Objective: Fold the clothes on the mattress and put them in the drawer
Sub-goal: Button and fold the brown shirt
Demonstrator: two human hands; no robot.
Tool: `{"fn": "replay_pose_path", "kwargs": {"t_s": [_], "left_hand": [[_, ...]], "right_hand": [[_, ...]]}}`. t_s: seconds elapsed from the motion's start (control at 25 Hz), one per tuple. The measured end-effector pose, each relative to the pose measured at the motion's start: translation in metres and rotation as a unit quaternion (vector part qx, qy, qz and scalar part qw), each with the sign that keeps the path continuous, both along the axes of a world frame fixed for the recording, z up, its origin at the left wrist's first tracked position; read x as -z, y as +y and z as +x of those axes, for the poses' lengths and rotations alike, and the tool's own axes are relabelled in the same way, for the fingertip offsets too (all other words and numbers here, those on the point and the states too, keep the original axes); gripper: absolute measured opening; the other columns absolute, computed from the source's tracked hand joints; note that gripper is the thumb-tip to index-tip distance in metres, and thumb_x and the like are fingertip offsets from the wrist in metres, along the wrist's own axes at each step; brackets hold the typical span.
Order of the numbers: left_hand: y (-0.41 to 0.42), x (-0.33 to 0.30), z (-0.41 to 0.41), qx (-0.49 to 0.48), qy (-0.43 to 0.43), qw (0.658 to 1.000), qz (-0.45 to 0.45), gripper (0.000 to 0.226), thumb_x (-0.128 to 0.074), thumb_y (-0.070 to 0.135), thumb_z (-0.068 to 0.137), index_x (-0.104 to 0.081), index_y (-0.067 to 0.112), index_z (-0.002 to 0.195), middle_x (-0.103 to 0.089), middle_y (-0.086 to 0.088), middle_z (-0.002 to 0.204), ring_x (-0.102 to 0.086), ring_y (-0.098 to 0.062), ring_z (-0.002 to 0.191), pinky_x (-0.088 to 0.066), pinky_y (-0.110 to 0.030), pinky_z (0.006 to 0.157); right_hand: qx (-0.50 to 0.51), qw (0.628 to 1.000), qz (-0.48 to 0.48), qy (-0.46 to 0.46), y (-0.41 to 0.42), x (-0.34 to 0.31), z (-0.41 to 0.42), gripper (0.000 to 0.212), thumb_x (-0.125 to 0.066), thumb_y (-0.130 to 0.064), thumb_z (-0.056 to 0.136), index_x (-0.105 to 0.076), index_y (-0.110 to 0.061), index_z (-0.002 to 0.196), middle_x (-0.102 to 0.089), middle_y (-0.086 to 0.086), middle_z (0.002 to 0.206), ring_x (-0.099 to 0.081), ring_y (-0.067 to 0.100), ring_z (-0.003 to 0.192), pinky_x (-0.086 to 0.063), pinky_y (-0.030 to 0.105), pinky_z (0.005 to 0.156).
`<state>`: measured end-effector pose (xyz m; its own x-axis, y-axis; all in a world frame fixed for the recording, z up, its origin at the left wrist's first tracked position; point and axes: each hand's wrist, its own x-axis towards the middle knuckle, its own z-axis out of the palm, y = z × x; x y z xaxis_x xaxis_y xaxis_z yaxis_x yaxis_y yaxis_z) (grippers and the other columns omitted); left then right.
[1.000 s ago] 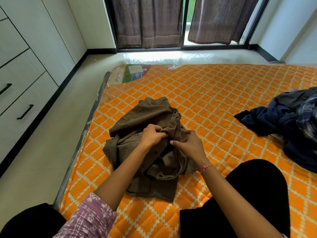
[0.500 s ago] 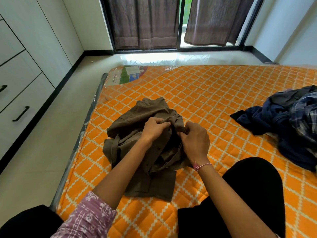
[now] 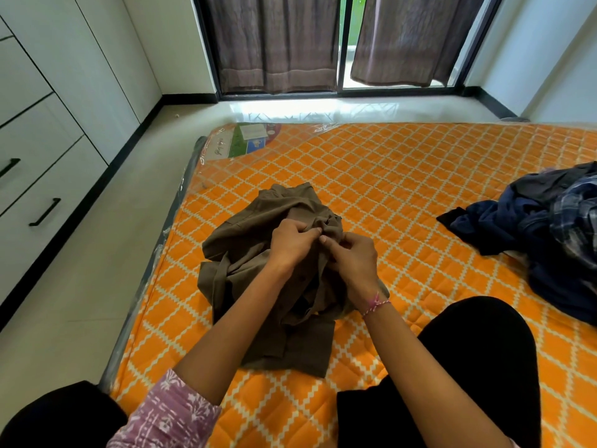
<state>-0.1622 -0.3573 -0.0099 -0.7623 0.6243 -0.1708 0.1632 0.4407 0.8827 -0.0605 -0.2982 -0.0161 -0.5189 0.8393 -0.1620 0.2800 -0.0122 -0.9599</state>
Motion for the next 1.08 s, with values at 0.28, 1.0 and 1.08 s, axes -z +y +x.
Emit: {"fn": "replay_pose_path", "kwargs": {"t_s": [0.28, 1.0, 1.08], "left_hand": [[0.000, 0.004, -0.001, -0.024, -0.005, 1.000, 0.006, 0.034, -0.065, 0.028, 0.088, -0.060, 0.004, 0.064, -0.052, -0.009, 0.062, -0.050, -0.020, 0.062, -0.042, -0.036, 0.062], [0.012, -0.008, -0.025, 0.075, -0.046, 0.996, 0.022, 0.035, -0.059, 0.028, 0.093, -0.065, -0.007, 0.096, -0.061, -0.020, 0.088, -0.056, -0.022, 0.081, -0.046, -0.036, 0.077], [0.005, -0.012, -0.023, 0.014, 0.112, 0.993, 0.030, 0.025, -0.059, 0.027, 0.092, -0.066, 0.003, 0.096, -0.059, -0.010, 0.093, -0.056, -0.016, 0.083, -0.045, -0.028, 0.074]], "right_hand": [[0.016, 0.974, 0.219, -0.058, -0.011, -0.006, 0.001, 0.008, -0.068, -0.008, 0.082, -0.074, -0.006, 0.077, -0.070, 0.008, 0.073, -0.058, 0.015, 0.063, -0.033, 0.009, 0.049], [-0.011, 0.962, 0.263, -0.077, 0.005, -0.005, -0.024, 0.024, -0.066, -0.017, 0.082, -0.063, -0.004, 0.062, -0.052, 0.004, 0.053, -0.042, 0.010, 0.044, -0.028, 0.016, 0.041], [-0.008, 0.969, 0.238, -0.062, 0.016, -0.008, -0.029, 0.028, -0.064, -0.014, 0.081, -0.059, -0.002, 0.056, -0.049, 0.008, 0.051, -0.042, 0.017, 0.046, -0.023, 0.018, 0.040]]}}
